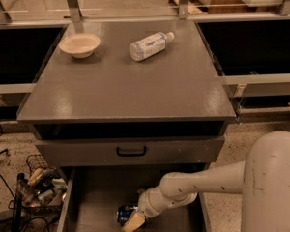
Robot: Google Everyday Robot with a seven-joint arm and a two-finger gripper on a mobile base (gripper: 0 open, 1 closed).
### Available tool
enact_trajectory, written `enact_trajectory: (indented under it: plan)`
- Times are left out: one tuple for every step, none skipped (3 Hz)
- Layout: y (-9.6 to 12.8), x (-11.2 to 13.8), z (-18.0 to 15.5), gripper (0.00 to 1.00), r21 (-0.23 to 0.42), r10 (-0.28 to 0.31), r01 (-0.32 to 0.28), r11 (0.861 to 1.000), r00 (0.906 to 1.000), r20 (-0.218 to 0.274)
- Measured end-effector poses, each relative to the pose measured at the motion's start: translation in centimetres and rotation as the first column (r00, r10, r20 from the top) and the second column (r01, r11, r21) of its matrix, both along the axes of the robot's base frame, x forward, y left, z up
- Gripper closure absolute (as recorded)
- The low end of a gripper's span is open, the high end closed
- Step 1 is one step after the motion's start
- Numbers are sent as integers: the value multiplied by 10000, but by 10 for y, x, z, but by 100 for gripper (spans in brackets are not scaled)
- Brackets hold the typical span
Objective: Pick pepsi can from middle drawer and place on counter
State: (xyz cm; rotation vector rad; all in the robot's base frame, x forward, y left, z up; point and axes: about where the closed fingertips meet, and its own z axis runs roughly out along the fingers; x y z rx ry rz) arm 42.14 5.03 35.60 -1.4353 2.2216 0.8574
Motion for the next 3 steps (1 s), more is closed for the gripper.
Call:
enact_trajectory:
  plan:
    - [0, 0, 0, 40, 0, 1, -1, 10000, 10000, -1]
    - [0, 0, 0, 63, 0, 1, -1, 10000, 10000, -1]
    - [0, 0, 0, 94, 1, 1, -1, 10000, 10000, -1]
